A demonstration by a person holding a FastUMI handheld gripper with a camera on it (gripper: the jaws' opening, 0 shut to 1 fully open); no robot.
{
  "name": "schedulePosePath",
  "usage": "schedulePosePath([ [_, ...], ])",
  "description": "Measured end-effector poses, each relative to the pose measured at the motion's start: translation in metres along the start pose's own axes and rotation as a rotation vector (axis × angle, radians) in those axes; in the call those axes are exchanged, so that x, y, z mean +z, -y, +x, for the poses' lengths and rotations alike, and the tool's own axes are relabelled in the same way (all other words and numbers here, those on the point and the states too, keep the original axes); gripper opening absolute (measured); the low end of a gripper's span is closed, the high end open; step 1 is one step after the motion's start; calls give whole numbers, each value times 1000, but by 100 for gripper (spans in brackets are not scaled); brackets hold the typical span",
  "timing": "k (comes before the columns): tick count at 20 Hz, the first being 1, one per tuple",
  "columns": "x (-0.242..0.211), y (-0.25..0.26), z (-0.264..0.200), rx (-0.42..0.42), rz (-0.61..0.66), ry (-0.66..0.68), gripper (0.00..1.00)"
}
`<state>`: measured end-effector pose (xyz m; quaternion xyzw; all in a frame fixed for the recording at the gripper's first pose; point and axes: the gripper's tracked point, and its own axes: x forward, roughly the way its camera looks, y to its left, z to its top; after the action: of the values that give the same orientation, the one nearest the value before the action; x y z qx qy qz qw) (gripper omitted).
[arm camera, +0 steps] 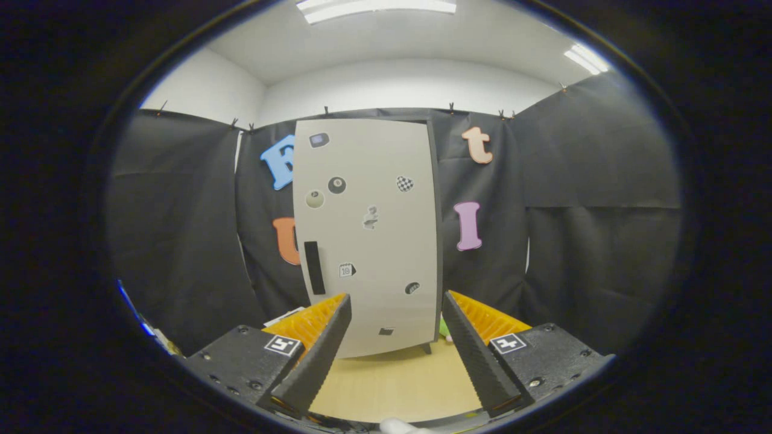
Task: Open the shoe cabinet door, grab the shoes and put them into the shoe cabinet, then close the shoe cabinet door.
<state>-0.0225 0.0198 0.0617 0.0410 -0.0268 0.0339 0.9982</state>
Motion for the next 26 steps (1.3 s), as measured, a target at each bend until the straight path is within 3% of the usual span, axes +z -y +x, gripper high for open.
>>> schedulePosePath([
  [11,5,-1,-31,-38,-60,50,99],
  [26,-6,15,-43,-70,-26,31,99],
])
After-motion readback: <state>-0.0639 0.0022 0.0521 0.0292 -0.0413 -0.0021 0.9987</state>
